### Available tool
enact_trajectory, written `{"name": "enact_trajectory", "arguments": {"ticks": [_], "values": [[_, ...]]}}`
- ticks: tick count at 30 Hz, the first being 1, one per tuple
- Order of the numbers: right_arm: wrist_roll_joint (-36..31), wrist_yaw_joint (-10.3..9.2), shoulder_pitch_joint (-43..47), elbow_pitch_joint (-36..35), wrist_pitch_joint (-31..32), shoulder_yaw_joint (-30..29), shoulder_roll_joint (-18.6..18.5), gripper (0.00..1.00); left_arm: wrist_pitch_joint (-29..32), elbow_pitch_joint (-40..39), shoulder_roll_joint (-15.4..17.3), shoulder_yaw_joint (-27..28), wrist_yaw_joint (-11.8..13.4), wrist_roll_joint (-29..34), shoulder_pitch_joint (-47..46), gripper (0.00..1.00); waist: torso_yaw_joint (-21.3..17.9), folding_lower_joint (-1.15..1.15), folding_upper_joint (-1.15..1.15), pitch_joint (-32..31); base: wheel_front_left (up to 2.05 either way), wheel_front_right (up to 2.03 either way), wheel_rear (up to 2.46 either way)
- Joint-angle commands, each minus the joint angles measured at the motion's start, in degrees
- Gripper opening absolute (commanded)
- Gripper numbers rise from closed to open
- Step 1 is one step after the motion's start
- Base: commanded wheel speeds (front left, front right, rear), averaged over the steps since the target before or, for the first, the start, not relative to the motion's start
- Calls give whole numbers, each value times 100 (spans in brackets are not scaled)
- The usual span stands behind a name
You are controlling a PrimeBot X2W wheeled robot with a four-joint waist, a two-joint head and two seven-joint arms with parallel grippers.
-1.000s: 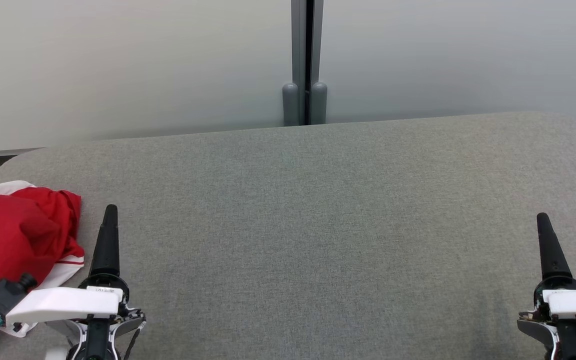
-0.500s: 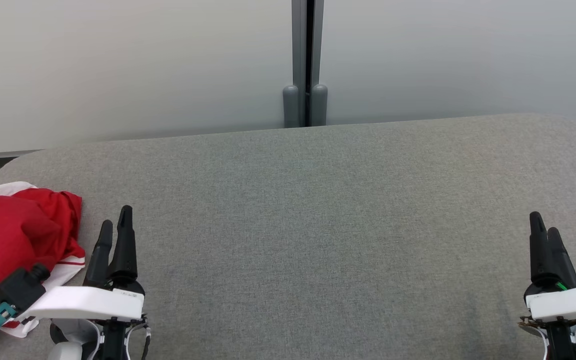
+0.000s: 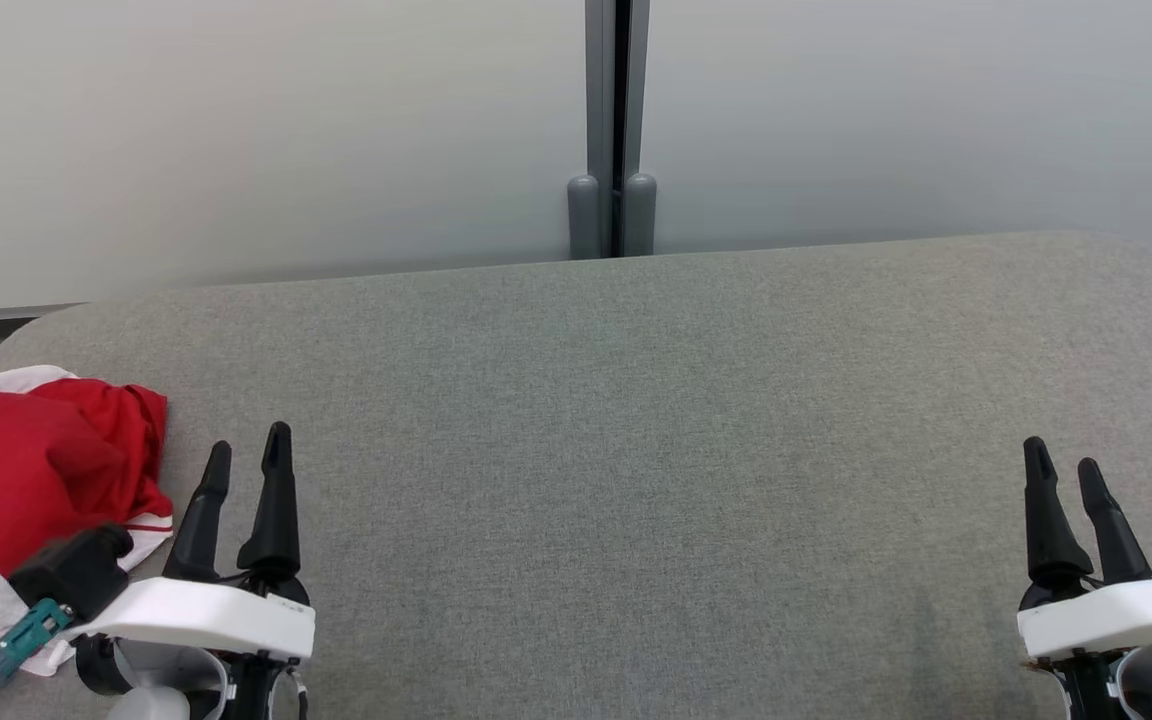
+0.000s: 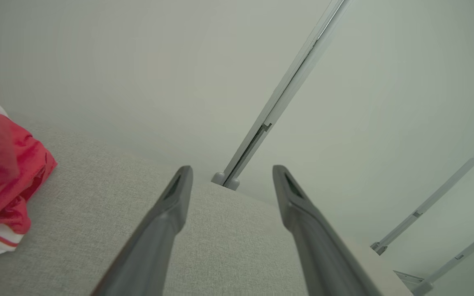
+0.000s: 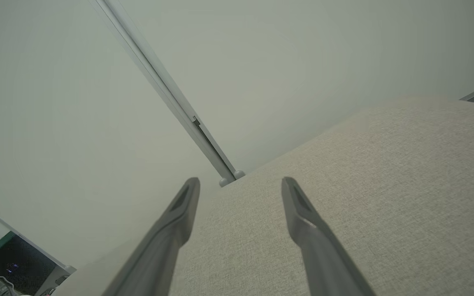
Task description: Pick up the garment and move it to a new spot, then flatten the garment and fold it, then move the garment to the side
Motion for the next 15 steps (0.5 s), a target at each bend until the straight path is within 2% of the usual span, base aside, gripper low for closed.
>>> {"name": "enact_trajectory", "arguments": {"ticks": [1,15], "values": [[-193,22,-118,-9,-69,38,-75,100,-66,-32,73,-28,27,238,-22,100,1,0,0,-7,0,0,0],[-1009,23,-97,199,-189,195,-120,100,-284,284,123,-178,165,1218,133,100,5,0,0,-62,0,0,0]]}}
